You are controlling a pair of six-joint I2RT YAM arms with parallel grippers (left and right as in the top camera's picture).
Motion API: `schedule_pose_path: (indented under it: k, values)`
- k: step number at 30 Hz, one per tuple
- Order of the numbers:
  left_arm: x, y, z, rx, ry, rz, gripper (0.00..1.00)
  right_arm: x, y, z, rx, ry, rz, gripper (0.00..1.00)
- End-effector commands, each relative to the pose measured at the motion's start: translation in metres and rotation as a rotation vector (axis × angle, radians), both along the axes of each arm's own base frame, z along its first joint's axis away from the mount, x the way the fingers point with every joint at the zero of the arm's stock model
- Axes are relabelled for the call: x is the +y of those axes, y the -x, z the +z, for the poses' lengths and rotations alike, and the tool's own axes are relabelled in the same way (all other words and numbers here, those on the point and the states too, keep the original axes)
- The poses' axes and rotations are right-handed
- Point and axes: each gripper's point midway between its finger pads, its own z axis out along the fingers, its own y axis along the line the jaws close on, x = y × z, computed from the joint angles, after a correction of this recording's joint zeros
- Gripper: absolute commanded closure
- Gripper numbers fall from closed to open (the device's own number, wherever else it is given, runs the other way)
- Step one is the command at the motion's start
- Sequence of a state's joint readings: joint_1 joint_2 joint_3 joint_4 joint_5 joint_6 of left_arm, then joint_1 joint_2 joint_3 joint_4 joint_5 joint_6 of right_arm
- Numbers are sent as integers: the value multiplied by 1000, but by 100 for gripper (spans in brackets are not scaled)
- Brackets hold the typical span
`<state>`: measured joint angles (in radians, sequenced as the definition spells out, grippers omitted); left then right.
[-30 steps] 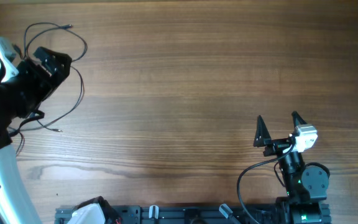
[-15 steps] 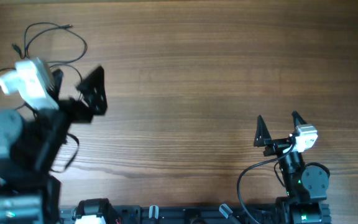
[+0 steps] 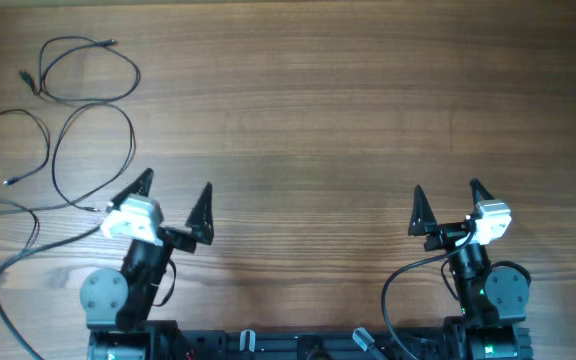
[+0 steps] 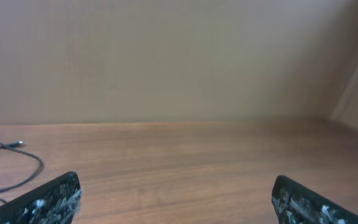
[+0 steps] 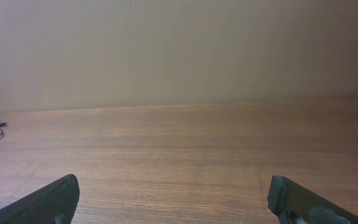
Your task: Untangle cables
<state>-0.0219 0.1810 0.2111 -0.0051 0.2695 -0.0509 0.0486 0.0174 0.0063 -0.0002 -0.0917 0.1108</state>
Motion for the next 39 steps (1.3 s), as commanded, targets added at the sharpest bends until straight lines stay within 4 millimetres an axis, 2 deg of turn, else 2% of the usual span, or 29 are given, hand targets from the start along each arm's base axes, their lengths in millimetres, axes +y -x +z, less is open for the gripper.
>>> schedule_pose_path:
  k: [1, 5, 14, 24, 39]
  values:
    - [9, -2, -16, -25, -117, 59, 0, -3, 0, 3, -13, -4, -18, 0]
    - [18, -4, -28, -6, -122, 110, 0, -3, 0, 3, -13, -4, -18, 1]
    - [22, -1, -42, -35, -145, 137, 0, -3, 0, 3, -13, -4, -18, 0]
    - [23, -2, -75, 57, -149, 134, 0, -3, 0, 3, -13, -4, -18, 0]
    - [23, -2, -75, 56, -149, 133, 0, -3, 0, 3, -13, -4, -18, 0]
